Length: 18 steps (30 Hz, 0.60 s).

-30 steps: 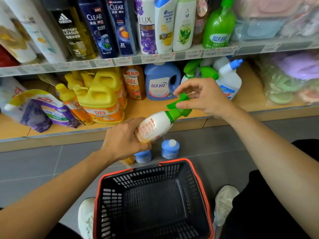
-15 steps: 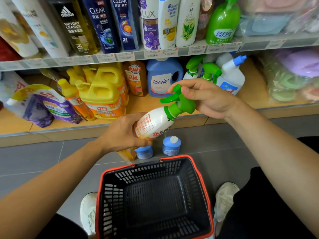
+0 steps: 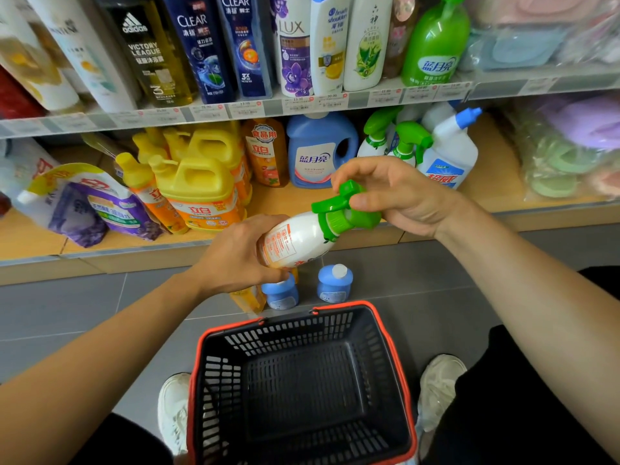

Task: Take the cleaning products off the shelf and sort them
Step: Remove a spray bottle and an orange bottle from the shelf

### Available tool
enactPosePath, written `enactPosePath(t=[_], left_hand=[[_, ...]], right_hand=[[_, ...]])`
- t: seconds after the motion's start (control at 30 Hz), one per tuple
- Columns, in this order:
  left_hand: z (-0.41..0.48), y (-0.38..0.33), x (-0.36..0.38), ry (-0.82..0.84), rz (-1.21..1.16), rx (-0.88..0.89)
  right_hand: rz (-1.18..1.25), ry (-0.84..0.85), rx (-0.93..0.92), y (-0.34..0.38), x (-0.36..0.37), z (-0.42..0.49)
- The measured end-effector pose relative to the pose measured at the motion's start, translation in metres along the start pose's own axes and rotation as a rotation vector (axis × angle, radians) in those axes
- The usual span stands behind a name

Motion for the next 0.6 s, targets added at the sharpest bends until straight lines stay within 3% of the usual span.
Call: enactPosePath(t=[0.17,0.4,0.6], left_hand=[[0.0004,-0.0023,-0.0005,-0.030,0.019,-0.004],[0.0003,-0.0030,0.0004,0.002,0.022,-0.006],[-0.0009,-0.0082,0.0003,0.039,0.003,0.010]], right_hand=[[-0.008,-0.101,-0.058,0.0019,-0.0039,0.0041],[0.067,0.002,0.101,-0.0023,-0.0045,0.0014],[0.108,0.098,0.089,-0.0014,-0.0047,-0.0030]])
Point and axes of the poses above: each hand's wrist, its own z-axis towards the middle knuckle, its own x-axis out of the palm, y = z × x, the point moved 7 cm from there along z, towards the middle knuckle
